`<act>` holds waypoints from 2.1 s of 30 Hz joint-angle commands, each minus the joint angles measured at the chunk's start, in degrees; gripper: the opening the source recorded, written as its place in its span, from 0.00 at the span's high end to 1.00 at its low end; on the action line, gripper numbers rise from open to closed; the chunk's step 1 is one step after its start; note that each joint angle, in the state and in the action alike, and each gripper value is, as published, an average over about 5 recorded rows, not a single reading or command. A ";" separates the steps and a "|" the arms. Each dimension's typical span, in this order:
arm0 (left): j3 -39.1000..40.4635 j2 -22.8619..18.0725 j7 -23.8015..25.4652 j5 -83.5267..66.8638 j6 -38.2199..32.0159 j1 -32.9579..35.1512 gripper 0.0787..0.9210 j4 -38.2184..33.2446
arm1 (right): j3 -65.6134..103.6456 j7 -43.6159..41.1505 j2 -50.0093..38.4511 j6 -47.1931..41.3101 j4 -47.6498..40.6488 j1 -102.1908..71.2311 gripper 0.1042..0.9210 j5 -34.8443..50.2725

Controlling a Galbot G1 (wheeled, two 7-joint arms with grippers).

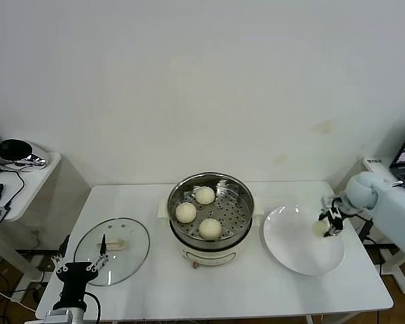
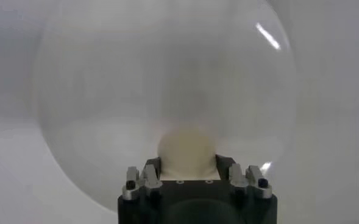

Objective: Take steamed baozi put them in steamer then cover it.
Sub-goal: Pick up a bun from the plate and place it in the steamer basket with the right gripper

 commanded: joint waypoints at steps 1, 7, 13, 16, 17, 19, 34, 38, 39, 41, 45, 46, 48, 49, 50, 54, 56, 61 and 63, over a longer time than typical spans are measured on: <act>0.39 0.07 0.02 0.06 0.06 -0.24 0.12 -0.06 | -24.63 0.35 -4.04 -7.22 15.53 30.42 0.42 17.49; 0.86 0.10 0.02 -0.05 0.03 -0.62 0.12 -0.02 | -35.15 2.89 1.97 -11.14 20.40 45.49 0.41 29.22; 0.82 0.03 -0.01 -0.30 -0.03 -0.85 0.12 -0.06 | -37.00 7.73 10.08 -16.89 22.10 46.74 0.40 39.64; 0.73 -0.03 -0.02 -0.31 -0.02 -0.93 0.12 -0.05 | -36.66 10.65 14.09 -19.93 21.66 44.94 0.40 43.22; 0.68 -0.06 -0.03 -0.30 -0.02 -0.94 0.12 -0.03 | -36.54 11.63 15.42 -20.87 21.23 44.18 0.40 44.31; 0.58 -0.11 -0.03 -0.29 -0.02 -0.90 0.12 -0.02 | -36.37 13.23 17.76 -22.22 20.20 42.69 0.40 46.03; -0.05 -0.16 -0.04 -0.26 0.14 -1.00 0.12 -0.29 | -34.28 16.51 26.98 -26.83 9.33 30.52 0.39 43.24; 0.05 -0.27 -0.03 -0.26 0.15 -1.19 0.12 0.03 | -34.28 15.88 27.14 -26.67 8.40 29.43 0.39 40.97; 0.08 -0.29 -0.02 -0.26 0.14 -1.26 0.12 0.13 | -34.23 15.81 27.17 -26.61 8.09 29.17 0.39 40.51; 0.15 -0.30 -0.02 -0.26 0.14 -1.44 0.12 0.30 | -34.09 15.71 27.27 -26.43 7.43 28.63 0.39 39.69; 0.44 -0.40 -0.02 -0.25 0.14 -1.68 0.12 0.48 | -33.47 15.65 27.53 -26.07 6.11 27.04 0.39 38.76; 0.50 -0.43 -0.02 -0.24 0.13 -1.68 0.12 0.50 | -33.27 15.65 27.57 -26.03 5.92 26.60 0.39 38.66; 0.55 -0.45 -0.01 -0.22 0.11 -1.61 0.12 0.51 | -32.95 15.64 27.54 -26.05 5.81 25.82 0.39 38.40; 0.54 -0.43 -0.01 -0.21 0.10 -1.55 0.12 0.50 | -32.84 15.62 27.49 -26.06 5.82 25.53 0.39 38.20; 0.52 -0.41 -0.01 -0.21 0.09 -1.51 0.12 0.49 | -32.77 15.62 27.43 -26.08 5.85 25.34 0.39 37.97; 0.43 -0.39 -0.02 -0.22 0.07 -1.38 0.12 0.38 | -32.31 15.68 27.08 -26.11 5.83 25.00 0.39 37.35; 0.47 -0.42 -0.03 -0.19 0.08 -1.34 0.12 0.27 | -31.78 15.57 26.64 -26.15 6.20 25.19 0.37 37.32; 0.58 -0.33 -0.03 -0.14 0.21 -1.47 0.12 0.19 | -28.32 14.88 23.35 -26.27 9.87 27.51 0.22 38.94; 0.54 -0.22 -0.04 -0.21 0.27 -1.63 0.12 0.26 | -26.89 14.87 20.82 -26.12 12.19 29.01 0.16 40.00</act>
